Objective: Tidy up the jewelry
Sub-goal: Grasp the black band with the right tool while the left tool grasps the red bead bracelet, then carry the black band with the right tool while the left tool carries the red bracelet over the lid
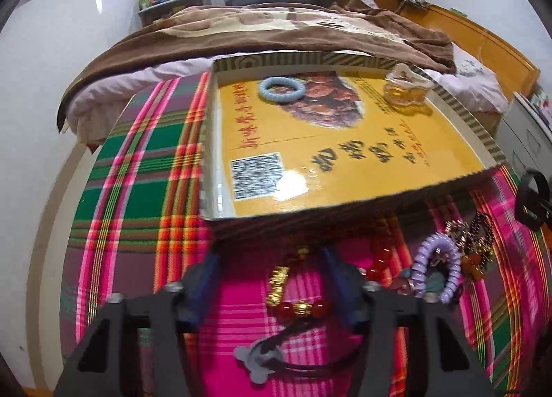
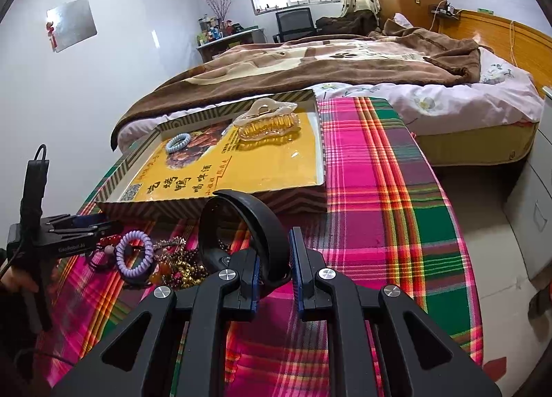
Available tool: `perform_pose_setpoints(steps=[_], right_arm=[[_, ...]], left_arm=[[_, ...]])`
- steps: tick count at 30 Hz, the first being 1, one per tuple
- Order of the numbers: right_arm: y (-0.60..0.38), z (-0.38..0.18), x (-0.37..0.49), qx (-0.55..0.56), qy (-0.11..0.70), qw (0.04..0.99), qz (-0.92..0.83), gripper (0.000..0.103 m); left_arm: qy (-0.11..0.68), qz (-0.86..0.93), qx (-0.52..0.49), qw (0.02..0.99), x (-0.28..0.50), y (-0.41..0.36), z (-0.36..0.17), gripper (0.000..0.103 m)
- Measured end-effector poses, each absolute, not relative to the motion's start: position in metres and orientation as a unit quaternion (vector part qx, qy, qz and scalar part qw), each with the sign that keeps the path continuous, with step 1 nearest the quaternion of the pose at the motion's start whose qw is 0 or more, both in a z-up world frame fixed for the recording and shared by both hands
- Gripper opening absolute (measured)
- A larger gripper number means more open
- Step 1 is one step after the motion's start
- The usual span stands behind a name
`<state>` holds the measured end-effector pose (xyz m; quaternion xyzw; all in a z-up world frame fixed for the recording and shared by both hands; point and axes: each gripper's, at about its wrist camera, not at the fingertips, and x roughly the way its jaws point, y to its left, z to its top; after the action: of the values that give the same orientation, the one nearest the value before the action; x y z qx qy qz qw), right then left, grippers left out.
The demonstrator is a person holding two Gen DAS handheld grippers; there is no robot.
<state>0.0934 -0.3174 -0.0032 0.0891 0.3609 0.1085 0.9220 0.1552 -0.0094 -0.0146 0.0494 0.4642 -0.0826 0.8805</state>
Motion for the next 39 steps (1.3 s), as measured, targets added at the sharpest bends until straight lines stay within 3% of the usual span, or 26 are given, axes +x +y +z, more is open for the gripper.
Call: perform_pose_setpoints(steps=[2,8,39], right_arm=[[-0.317,-0.003,0.093,0.09,0.36,0.922,0.109,0.015],[-0.317,-0.003,0.093,0.091,0.36,0.922,0.109,0.015],[-0.314,0.045,0.073,0.087,0.308,0.942,0.104,0.015]], left_arm=[[0.461,-0.097,0.062,0.88,0.152,-0.018,-0.014,0.026],[0.461,-0.115,0.06,0.878,0.145,-0.026,-0.012,0.009],[0.359,-0.162,0.012,0.919,0.111,-0.024,0.084,0.01]])
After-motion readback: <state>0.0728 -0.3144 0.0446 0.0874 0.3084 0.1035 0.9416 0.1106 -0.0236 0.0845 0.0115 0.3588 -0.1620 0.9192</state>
